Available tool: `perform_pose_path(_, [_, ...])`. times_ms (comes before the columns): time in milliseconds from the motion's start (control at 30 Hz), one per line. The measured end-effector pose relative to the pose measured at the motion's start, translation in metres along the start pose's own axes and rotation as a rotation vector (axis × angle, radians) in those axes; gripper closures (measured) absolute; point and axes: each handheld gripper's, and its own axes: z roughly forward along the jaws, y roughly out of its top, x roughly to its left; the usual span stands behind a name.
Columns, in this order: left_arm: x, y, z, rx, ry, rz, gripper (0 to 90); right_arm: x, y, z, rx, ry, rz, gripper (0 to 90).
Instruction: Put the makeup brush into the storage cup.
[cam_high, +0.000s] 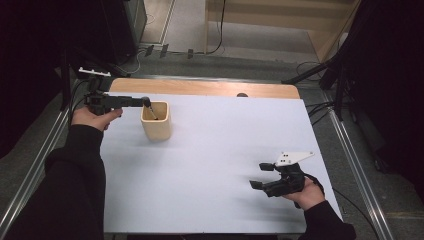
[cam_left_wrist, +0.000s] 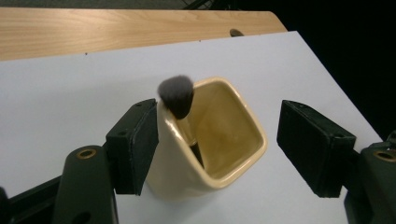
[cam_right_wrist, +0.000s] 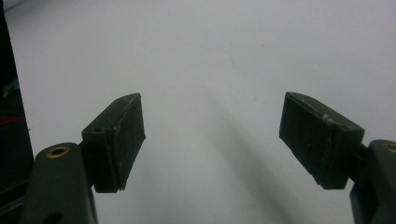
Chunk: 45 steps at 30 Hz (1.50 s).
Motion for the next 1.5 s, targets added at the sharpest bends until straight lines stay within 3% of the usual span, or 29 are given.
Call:
perform_pose_path(233, [0.007, -0.014, -0.003, 0.017, -0.015, -0.012, 29.6, 0.0, 0.0, -0.001, -0.005, 0.002, 0.004, 23.0])
perform_pose_path(467, [0.007, -0.026, -0.003, 0.054, -0.012, 0.015, 29.3, 0.001, 0.0, -0.002, -0.008, -0.003, 0.01, 23.0])
perform_pose_path(567, [0.006, -0.031, -0.004, 0.048, -0.036, 0.013, 29.4, 0.001, 0.0, -0.002, -0.01, -0.002, 0.009, 23.0])
perform_pose_path(967, [0.005, -0.055, -0.003, 0.09, -0.026, 0.025, 29.5, 0.001, 0.0, -0.002, -0.015, 0.003, 0.006, 23.0])
perform_pose_path(1133, [0.001, -0.061, -0.006, 0.085, -0.047, 0.044, 30.0, 0.001, 0.0, -0.002, -0.013, 0.003, 0.007, 23.0])
perform_pose_path(1500, [-0.008, -0.082, -0.004, 0.103, -0.05, 0.066, 30.0, 0.001, 0.0, -0.003, -0.012, 0.003, 0.015, 23.0])
